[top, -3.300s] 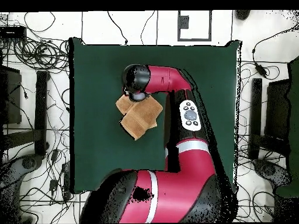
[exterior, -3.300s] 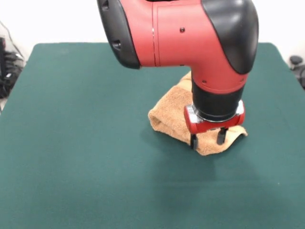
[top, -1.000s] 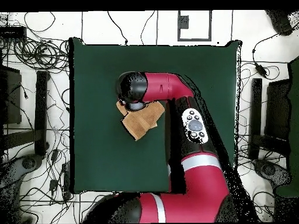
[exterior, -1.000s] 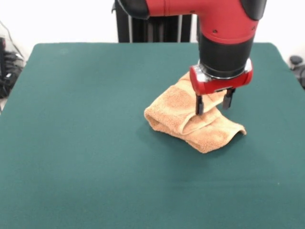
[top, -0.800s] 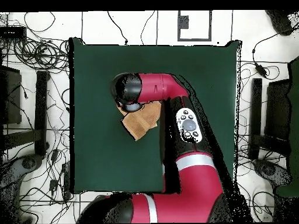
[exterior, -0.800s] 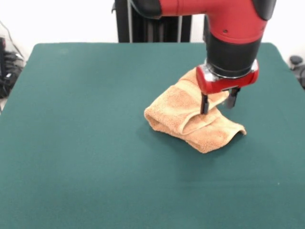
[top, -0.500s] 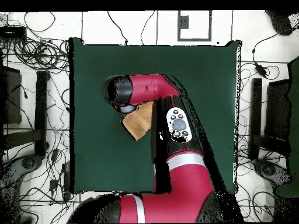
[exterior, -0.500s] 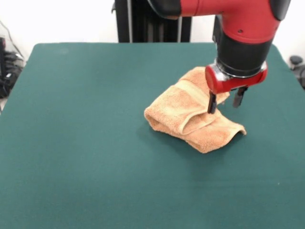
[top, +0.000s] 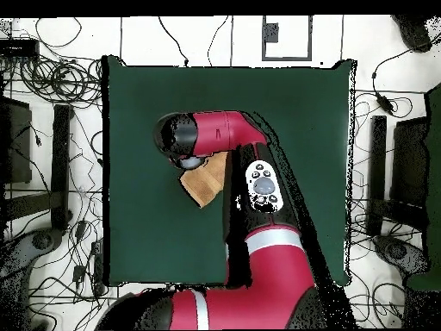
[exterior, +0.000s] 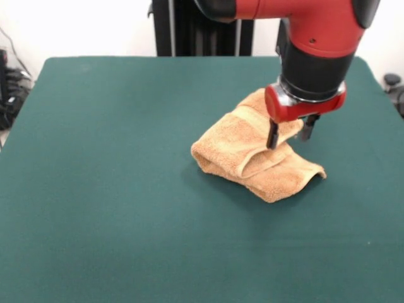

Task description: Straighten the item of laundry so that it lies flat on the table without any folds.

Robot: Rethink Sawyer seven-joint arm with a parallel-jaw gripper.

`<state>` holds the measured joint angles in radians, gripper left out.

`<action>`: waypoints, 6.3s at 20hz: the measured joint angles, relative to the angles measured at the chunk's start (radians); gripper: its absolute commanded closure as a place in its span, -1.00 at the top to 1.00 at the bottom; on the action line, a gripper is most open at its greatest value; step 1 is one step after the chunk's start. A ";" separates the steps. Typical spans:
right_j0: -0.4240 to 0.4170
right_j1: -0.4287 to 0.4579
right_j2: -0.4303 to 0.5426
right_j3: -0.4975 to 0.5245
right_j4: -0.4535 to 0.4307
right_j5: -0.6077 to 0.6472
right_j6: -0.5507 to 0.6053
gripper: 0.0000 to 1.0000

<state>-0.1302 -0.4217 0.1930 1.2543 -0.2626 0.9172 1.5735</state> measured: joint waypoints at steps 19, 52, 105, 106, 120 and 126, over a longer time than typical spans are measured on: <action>0.000 0.012 -0.015 0.000 -0.006 0.000 0.000 1.00; -0.050 -0.082 -0.003 0.318 0.007 -0.100 0.000 1.00; -0.014 -0.069 -0.006 0.368 0.022 -0.204 0.000 1.00; -0.007 -0.065 -0.009 0.368 0.022 -0.204 0.000 1.00; 0.102 0.018 -0.070 0.342 0.023 -0.230 0.000 1.00; 0.107 0.033 -0.073 0.342 0.029 -0.251 0.000 1.00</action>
<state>-0.0234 -0.3888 0.1199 1.5963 -0.2338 0.6662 1.5737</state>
